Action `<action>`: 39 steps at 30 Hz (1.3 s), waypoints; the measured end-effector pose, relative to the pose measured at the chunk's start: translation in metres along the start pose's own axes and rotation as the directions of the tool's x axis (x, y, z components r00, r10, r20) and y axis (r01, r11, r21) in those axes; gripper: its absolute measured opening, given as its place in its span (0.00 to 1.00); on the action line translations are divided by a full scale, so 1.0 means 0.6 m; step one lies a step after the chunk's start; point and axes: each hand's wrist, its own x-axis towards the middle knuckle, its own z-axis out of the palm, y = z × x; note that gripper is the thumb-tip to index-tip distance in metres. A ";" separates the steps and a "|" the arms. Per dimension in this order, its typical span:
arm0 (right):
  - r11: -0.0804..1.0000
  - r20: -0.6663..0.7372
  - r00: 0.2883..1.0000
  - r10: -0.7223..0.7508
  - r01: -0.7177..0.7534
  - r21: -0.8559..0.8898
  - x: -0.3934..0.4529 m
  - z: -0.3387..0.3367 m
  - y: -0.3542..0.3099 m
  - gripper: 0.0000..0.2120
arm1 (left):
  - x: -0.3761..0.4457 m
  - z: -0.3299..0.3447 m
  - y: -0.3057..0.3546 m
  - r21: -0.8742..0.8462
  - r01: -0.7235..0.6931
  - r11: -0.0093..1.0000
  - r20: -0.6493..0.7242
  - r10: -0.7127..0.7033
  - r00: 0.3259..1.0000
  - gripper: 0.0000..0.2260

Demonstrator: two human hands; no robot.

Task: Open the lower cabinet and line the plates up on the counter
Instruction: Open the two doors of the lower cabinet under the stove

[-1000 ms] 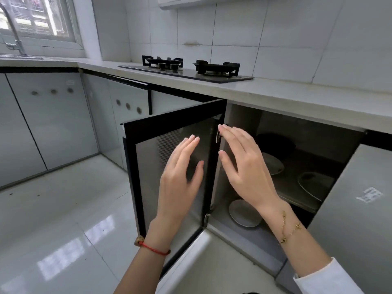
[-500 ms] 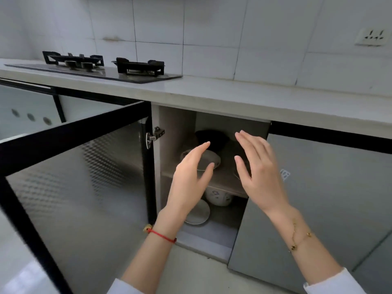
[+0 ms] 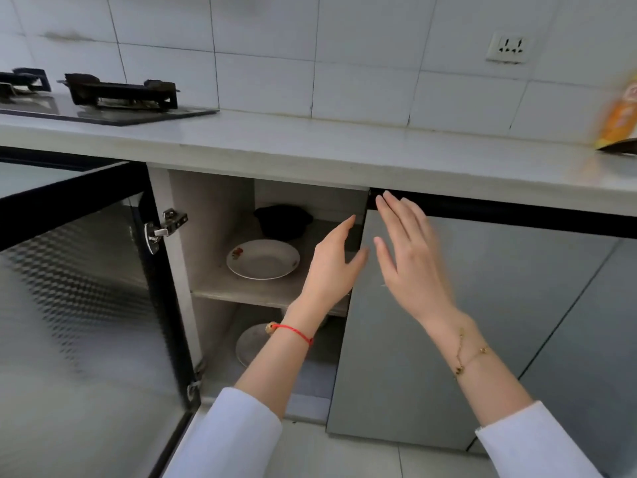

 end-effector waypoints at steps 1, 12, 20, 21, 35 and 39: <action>1.000 0.011 1.000 0.002 -0.002 -0.012 0.002 0.000 0.001 0.25 | 0.004 0.005 0.001 0.004 0.005 1.000 0.008 -0.005 1.000 0.27; 0.996 0.062 0.998 0.014 -0.008 -0.094 -0.010 -0.023 -0.011 0.25 | -0.021 0.003 0.023 -0.002 -0.081 0.997 -0.006 0.081 0.997 0.19; 0.999 -0.061 0.998 -0.020 0.017 -0.048 -0.072 -0.089 -0.040 0.23 | -0.118 -0.018 0.068 -0.083 -0.164 0.983 -0.049 0.160 0.986 0.16; 0.999 -0.086 0.996 -0.022 0.020 -0.030 -0.079 -0.098 -0.044 0.22 | -0.129 -0.019 0.074 -0.092 -0.181 0.979 -0.056 0.176 0.983 0.16; 1.000 -0.218 0.976 -0.015 0.019 0.016 -0.236 -0.257 -0.032 0.20 | -0.252 0.026 0.188 -0.298 -0.399 0.867 -0.002 0.418 0.909 0.10; 1.000 -0.251 0.967 0.029 -0.026 0.015 -0.284 -0.305 -0.010 0.20 | -0.279 0.069 0.227 -0.372 -0.440 0.817 0.015 0.479 0.877 0.09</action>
